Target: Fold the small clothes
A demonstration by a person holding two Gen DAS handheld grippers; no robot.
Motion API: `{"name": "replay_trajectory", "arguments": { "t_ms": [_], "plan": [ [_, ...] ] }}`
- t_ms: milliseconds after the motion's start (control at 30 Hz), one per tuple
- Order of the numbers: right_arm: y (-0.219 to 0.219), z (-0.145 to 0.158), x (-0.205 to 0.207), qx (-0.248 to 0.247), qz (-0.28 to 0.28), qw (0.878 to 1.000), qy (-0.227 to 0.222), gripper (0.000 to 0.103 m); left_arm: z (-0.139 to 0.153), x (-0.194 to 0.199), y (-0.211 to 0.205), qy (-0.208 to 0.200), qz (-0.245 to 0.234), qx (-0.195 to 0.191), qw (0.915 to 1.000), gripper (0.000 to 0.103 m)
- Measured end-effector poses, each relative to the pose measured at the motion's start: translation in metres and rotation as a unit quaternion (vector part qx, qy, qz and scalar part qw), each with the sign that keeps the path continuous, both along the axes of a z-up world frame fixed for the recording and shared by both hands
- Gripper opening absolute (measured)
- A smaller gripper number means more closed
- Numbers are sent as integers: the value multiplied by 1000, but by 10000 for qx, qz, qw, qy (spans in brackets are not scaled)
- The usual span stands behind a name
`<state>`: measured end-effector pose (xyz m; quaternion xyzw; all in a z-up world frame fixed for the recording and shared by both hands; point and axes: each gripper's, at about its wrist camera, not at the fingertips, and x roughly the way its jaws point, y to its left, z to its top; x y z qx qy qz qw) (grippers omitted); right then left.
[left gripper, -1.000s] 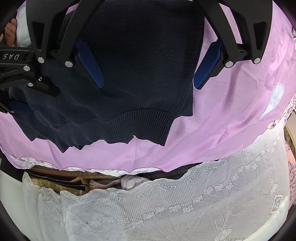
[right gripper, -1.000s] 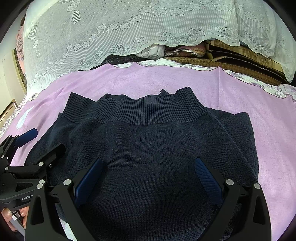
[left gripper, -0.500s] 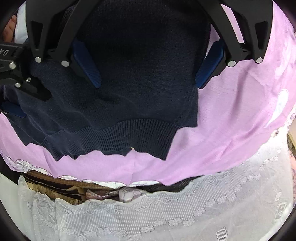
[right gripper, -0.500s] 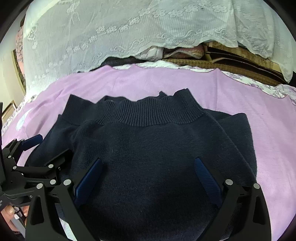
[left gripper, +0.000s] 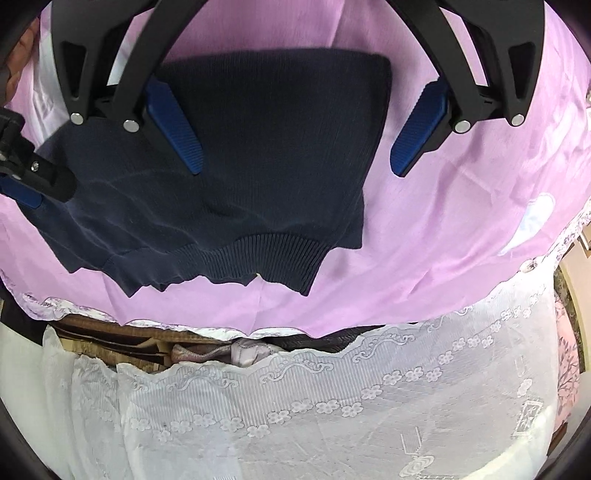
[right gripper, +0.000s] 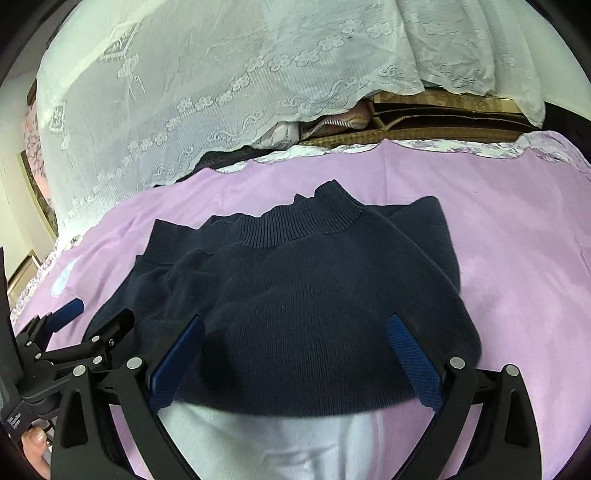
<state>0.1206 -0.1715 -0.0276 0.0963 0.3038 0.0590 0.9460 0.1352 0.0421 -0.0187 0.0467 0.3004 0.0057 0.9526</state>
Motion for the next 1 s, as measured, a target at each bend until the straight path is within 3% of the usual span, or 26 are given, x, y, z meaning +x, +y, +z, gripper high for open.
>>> {"name": "replay_trajectory", "arguments": {
  "t_ms": [500,1000],
  "plan": [
    [-32,-18,-50,1088,-284,9932,307,99,2,-47,4,-131,25,17,9999,99],
    [-40,-23,-71,1405,-265,9890,367,99,1,-64,5,-150,30,46,9999,99]
  ]
}}
